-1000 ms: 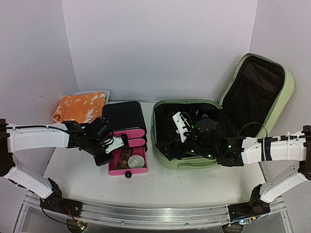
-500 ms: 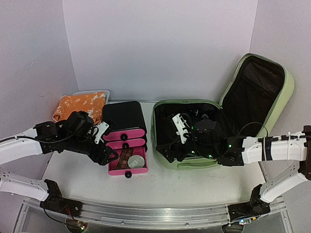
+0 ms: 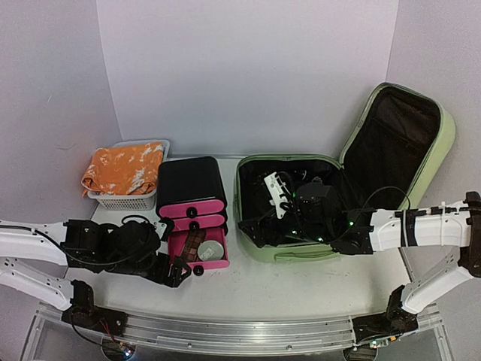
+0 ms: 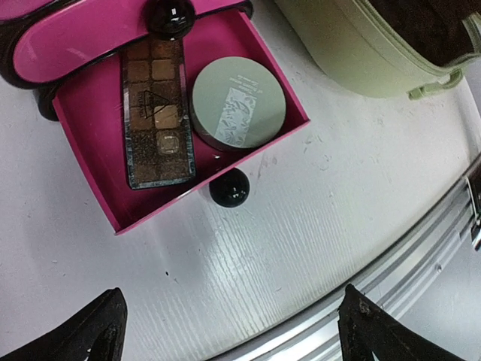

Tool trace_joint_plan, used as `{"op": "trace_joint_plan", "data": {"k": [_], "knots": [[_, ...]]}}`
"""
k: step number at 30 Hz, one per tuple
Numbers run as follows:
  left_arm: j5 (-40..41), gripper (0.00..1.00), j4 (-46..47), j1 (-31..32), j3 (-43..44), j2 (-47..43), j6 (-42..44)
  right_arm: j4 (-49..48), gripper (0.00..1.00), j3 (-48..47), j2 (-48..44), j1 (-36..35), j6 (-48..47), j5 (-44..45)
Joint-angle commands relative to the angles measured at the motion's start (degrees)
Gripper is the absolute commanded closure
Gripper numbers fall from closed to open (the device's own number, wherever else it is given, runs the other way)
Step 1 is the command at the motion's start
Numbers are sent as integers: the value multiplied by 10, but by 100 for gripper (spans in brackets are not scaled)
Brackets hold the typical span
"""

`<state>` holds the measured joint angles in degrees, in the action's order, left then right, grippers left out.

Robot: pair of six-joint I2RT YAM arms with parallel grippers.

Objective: Open, take out, and arrange the luggage
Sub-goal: Close the drawer in the storage box.

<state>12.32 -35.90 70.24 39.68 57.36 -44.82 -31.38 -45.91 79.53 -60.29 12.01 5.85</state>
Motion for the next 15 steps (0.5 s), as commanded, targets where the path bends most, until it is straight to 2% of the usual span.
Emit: {"op": "trace_joint_plan", "data": {"k": [1, 7, 15], "knots": [[86, 3, 74, 25, -39, 16, -111, -19, 11, -24, 4, 3, 15, 12], [96, 15, 143, 31, -62, 81, -128, -22, 11, -17, -2, 3, 22, 10], [140, 41, 171, 32, -64, 139, -167, -22, 11, -14, -5, 2, 28, 13]]}}
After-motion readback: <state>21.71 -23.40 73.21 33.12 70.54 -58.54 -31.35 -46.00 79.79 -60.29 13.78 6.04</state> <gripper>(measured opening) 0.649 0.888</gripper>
